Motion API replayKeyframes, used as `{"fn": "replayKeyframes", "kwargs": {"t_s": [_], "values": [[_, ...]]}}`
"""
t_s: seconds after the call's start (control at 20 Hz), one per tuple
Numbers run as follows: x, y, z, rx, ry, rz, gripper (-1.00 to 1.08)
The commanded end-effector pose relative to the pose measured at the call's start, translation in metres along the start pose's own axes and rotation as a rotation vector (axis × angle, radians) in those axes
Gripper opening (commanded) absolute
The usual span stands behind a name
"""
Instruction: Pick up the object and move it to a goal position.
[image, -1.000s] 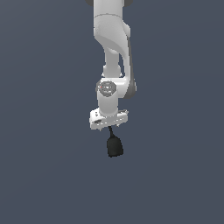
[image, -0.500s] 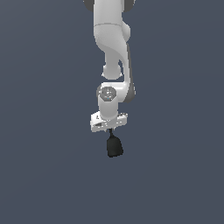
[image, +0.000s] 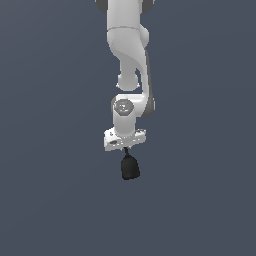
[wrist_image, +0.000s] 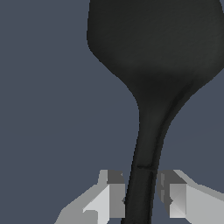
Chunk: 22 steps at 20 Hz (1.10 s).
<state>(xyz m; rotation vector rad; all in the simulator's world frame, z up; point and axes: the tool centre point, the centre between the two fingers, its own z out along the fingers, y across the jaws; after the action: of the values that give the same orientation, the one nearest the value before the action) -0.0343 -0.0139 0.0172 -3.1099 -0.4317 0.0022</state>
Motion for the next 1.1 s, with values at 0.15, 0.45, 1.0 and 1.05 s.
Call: {"fn": "replayKeyframes", "kwargs": {"t_s": [0.15,0.45,1.0,1.05], "values": [[0.004,-0.005,-0.008,-0.001,0.0,0.0,-1.0],[0.017,-0.025,-0.037,-0.001,0.0,0.0,-1.0],[0.061,-0.088,-0.129,-0.002,0.001,0.001,-1.0],[0.066,-0.094,-0.139,-0.002,0.001,0.002,-1.0]]}}
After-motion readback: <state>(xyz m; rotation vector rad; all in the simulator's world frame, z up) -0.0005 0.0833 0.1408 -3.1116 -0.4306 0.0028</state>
